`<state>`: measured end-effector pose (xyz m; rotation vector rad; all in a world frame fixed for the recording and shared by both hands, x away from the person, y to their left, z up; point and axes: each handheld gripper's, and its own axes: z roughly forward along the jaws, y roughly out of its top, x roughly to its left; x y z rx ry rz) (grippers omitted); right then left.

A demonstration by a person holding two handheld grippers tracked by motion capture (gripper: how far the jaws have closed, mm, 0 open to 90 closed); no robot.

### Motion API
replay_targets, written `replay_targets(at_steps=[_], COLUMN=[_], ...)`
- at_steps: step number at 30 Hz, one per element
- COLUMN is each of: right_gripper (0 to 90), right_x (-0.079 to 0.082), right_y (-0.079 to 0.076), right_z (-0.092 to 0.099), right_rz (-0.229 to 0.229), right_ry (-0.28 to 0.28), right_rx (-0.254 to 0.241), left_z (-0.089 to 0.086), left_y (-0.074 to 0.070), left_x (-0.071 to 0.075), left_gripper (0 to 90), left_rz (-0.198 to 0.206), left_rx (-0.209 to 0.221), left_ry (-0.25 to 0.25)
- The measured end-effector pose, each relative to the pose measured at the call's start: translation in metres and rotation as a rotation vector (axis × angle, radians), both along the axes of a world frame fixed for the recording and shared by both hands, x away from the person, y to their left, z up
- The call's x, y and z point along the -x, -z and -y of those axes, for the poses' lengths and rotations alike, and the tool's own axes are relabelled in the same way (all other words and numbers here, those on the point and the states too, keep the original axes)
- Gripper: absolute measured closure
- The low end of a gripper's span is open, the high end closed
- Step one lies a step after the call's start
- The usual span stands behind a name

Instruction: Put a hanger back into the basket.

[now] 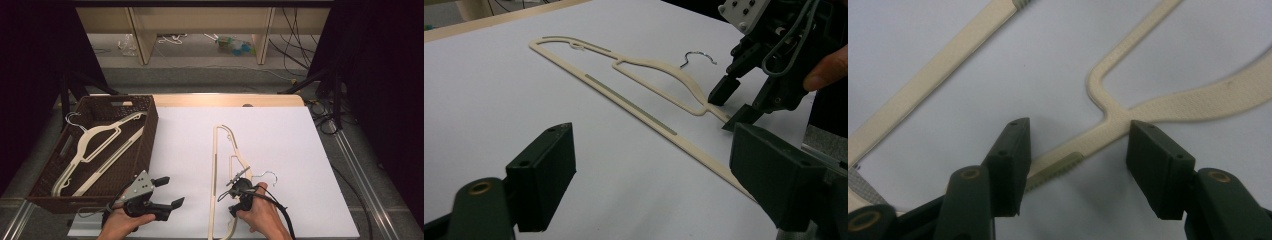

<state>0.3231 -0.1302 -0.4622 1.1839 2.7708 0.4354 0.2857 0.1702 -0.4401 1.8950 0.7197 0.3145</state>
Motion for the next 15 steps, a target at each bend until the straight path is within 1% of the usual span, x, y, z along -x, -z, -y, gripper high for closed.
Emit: replay_targets(at_steps=[2,3,4,5,6,7,10,11,12,13,14,15], right_gripper=[49.0,57.2,58.6,60.1,61.5,61.7,61.8,59.2,57.3,56.2,56.1,56.1], right_x=[-0.0002,-0.0009,-0.0039,-0.0056,-0.0061,-0.0066,-0.0054,-0.0041,-0.0021,-0.0001,0.0001,-0.0013], right_y=[-0.0004,-0.0012,-0.0014,-0.0017,-0.0022,-0.002,-0.0019,-0.0021,-0.0024,-0.0024,-0.0025,-0.0027], right_z=[0.001,0.0019,0.0046,0.0062,0.0072,0.0082,0.0083,0.0072,0.0062,0.006,0.006,0.0069], right_rz=[0.002,0.018,0.035,0.026,0.02,0.025,0.022,0.018,0.007,-0.006,-0.014,-0.018], right_ry=[-0.02,-0.023,-0.044,-0.058,-0.043,-0.046,-0.015,-0.003,0.001,0.017,0.023,0.015], right_rx=[0.007,0.009,0.005,0.004,0.005,0.011,0.01,0.018,0.032,0.037,0.038,0.04], left_z=[0.0,0.0,-0.0002,-0.0004,-0.0006,-0.0006,-0.0006,-0.0004,0.0003,0.0004,-0.0005,-0.0001], left_y=[0.0,0.0,0.0,-0.0001,0.0,0.0001,0.0,-0.0001,-0.0001,-0.0001,-0.0004,0.0001], left_x=[0.0,0.0001,0.0002,0.0002,0.0001,0.0,0.0,0.0001,0.0013,0.0013,0.0,0.0], left_gripper=[18.8,18.8,18.8,18.8,18.9,18.9,19.0,19.1,19.1,19.2,19.3,19.3], left_rz=[0.0,0.0,0.0,0.0,-0.001,-0.002,0.0,0.0,-0.014,-0.013,0.005,0.0], left_rx=[0.001,0.0,0.0,0.002,0.001,0.003,0.001,0.0,0.008,0.011,-0.003,0.002], left_ry=[0.001,0.002,0.002,0.002,0.002,0.002,0.003,0.004,-0.007,-0.004,0.011,0.011])
